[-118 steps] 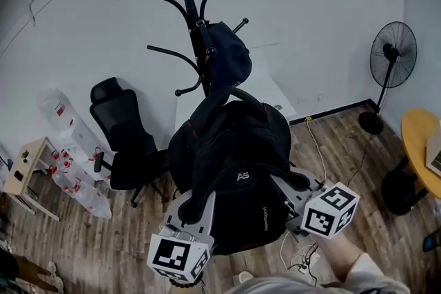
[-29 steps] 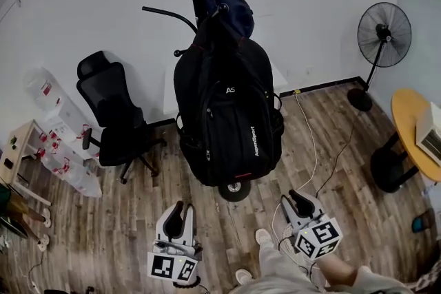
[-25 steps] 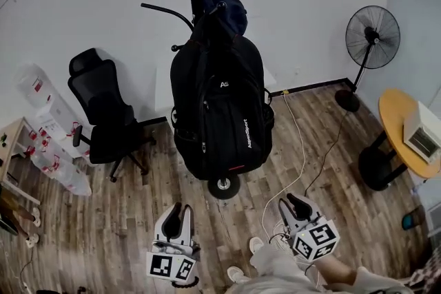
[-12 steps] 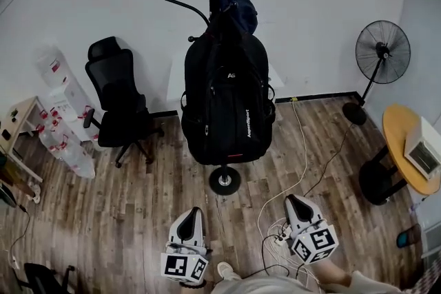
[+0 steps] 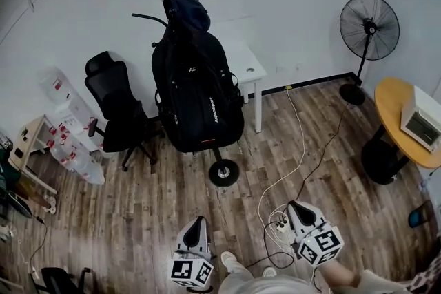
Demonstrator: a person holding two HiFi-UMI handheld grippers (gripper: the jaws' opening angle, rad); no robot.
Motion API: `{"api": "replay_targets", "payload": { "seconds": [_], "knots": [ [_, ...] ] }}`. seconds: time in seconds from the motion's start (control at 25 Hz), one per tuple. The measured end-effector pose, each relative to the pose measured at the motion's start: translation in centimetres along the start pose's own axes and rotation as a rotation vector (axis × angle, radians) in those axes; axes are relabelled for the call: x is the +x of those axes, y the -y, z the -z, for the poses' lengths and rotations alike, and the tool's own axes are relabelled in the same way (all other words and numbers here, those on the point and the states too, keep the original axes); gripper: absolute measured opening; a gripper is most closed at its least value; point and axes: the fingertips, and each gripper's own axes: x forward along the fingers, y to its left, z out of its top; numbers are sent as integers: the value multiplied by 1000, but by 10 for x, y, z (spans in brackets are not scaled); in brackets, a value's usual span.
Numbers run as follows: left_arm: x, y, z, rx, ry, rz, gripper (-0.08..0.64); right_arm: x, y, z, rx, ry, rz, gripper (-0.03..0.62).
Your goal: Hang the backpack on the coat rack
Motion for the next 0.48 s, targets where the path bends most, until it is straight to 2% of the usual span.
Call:
{"api": "replay_targets", "payload": {
  "seconds": [0.12, 0.28, 0.48],
  "knots": [
    [-18, 31, -2, 22, -7, -15, 9, -28, 8, 6, 17, 5, -17, 26],
    [-41, 50, -4, 46, 17, -54, 9, -50, 9, 12, 33, -4, -56, 26],
    [-60, 65, -15, 81, -29, -77, 9, -64, 1, 16, 82, 3, -96, 26]
  ]
}}
